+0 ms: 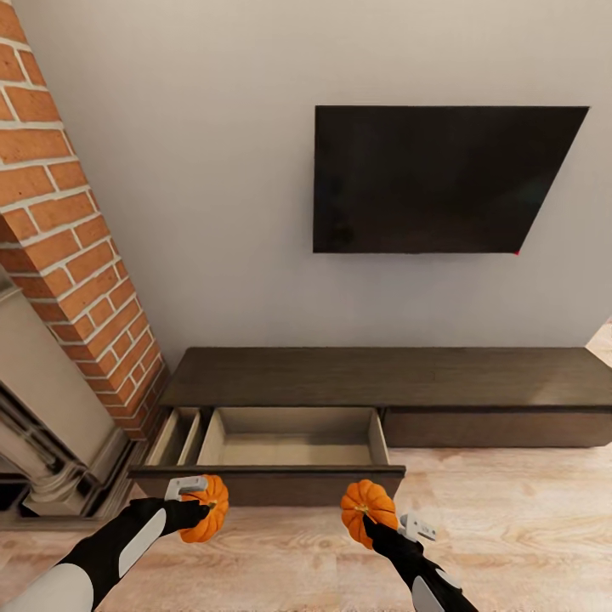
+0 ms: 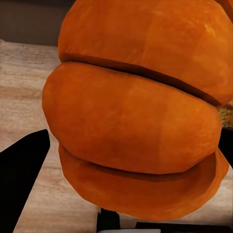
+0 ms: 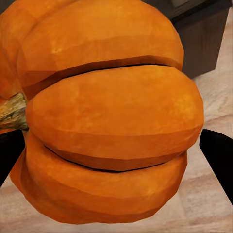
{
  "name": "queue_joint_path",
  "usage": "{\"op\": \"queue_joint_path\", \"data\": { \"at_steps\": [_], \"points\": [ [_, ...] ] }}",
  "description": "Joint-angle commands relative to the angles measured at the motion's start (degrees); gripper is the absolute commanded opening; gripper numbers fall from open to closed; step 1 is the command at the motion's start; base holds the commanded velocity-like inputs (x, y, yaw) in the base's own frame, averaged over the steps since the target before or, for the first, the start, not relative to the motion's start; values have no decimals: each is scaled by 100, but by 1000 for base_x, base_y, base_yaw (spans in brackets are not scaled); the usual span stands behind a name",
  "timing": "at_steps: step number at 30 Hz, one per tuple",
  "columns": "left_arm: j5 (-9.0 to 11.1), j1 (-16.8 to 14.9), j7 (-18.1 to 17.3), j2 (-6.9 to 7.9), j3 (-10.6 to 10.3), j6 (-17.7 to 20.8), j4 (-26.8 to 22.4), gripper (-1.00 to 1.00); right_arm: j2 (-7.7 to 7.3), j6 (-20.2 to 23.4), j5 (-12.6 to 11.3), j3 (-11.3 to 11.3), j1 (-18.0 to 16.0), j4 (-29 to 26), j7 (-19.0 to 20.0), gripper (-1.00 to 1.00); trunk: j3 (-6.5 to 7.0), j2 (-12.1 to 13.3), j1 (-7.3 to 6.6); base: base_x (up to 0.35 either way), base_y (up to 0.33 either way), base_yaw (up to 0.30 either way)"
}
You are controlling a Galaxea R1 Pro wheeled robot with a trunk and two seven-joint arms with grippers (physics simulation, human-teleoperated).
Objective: Place each of the two pumpkins and all three candles from the living room inside a cabinet in the living room (use any cabinet), then make sure every cabinet is closed, and position the cauldron so it is next to a table in the living room.
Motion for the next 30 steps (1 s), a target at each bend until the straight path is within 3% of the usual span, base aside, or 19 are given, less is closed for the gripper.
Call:
{"op": "queue_joint_path", "data": {
  "at_steps": [1, 20, 30],
  "points": [
    [50, -5, 64, 9, -44, 13, -15, -100, -3, -28, -61, 28, -5, 6, 3, -100, -16, -5, 0, 2, 1, -3],
    [50, -5, 63, -4, -44, 13, -15, -100, -3, -18, -68, 27, -5, 11, -45, -100, -195, -5, 0, 23, 0, 34],
    [50, -5, 66, -10, -44, 13, -6, -100, -3, -108, -61, 46, -5, -46, 16, -100, -215, -5, 0, 206, 0, 14]
  ]
}}
